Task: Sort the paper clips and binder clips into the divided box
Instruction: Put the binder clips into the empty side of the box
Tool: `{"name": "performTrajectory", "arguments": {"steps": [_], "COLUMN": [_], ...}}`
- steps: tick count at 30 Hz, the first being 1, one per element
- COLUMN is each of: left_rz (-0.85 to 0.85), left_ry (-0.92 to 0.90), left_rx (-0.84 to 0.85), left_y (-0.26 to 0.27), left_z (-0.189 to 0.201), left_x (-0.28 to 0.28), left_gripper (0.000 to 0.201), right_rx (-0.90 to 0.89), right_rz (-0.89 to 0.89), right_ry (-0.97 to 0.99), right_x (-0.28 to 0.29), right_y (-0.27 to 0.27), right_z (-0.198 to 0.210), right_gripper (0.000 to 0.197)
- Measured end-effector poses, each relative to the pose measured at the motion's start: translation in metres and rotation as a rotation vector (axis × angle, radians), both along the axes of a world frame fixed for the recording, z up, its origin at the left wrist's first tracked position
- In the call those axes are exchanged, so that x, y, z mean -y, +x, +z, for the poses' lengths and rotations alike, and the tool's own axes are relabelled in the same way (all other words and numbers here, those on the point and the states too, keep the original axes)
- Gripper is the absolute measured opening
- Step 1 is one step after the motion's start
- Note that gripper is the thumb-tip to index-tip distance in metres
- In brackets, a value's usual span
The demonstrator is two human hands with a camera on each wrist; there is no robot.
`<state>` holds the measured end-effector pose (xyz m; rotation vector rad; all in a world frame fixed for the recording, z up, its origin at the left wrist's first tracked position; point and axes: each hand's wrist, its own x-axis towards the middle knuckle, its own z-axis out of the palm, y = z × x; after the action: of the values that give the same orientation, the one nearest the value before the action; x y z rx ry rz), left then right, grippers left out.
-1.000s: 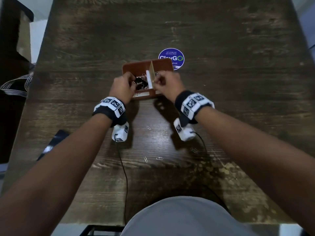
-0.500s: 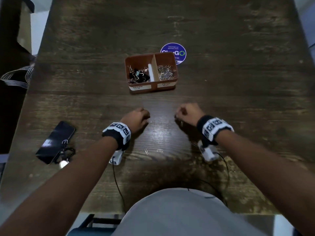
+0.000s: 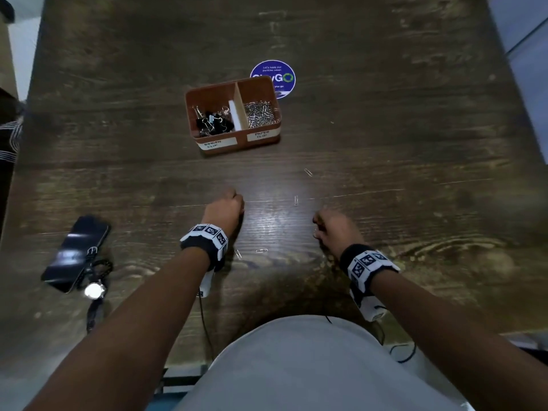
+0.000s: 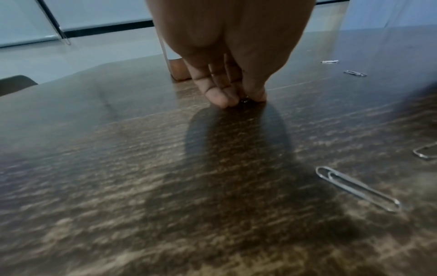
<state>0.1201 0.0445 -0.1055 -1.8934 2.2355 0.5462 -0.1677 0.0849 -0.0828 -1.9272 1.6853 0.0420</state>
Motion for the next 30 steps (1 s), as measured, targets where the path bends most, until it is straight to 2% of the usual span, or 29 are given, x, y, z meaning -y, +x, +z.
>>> {"name": "performTrajectory", "arguments": {"steps": [4, 6, 10, 13, 15, 20, 22, 23, 24, 27, 30], "left_rz": [0.051, 0.108, 0.186, 0.256, 0.289, 0.308, 0.307, 0.296, 0.282, 0.230, 0.063], "left_ry": [0.018, 0.018, 0.004, -0.021, -0.022, -0.018, -0.025, -0.023, -0.007, 0.050, 0.091], "left_rx": [-0.060, -0.100, -0.158, -0.204, -0.212, -0.203, -0.207, -0.193, -0.171, -0.089, 0.000], "left_y": [0.007, 0.014, 0.023, 0.022, 0.016, 0.001, -0.004, -0.006, -0.008, -0.010, -0.011], "left_z": [0.001, 0.002, 0.000, -0.001, 0.001, 0.002, 0.003, 0.004, 0.005, 0.008, 0.009], "left_x": [0.000, -0.003, -0.011, -0.013, -0.012, -0.008, -0.006, -0.005, -0.003, 0.000, 0.001], "left_gripper": [0.013, 0.018, 0.021, 0.025, 0.029, 0.024, 0.019, 0.013, 0.007, 0.006, 0.022], "right_rx": [-0.034, -0.070, -0.107, -0.165, -0.140, 0.072, 0.223, 0.311, 0.336, 0.342, 0.229], "right_rz": [0.002, 0.026, 0.200, 0.328, 0.375, 0.195, -0.031, -0.166, -0.227, -0.193, 0.009], "right_ry": [-0.067, -0.081, -0.088, -0.105, -0.087, -0.034, 0.012, 0.040, 0.035, 0.125, 0.177], "right_x": [-0.010, -0.015, -0.019, -0.016, -0.013, 0.016, 0.034, 0.042, 0.050, 0.067, 0.077], "right_y": [0.001, 0.000, -0.005, -0.006, -0.007, -0.004, 0.003, 0.007, 0.009, 0.012, 0.016], "right_z": [-0.004, -0.006, -0.015, -0.022, -0.024, -0.012, -0.007, -0.006, -0.005, 0.000, 0.002], "right_gripper": [0.014, 0.020, 0.037, 0.029, 0.026, 0.029, 0.019, 0.019, 0.021, 0.025, 0.028]}}
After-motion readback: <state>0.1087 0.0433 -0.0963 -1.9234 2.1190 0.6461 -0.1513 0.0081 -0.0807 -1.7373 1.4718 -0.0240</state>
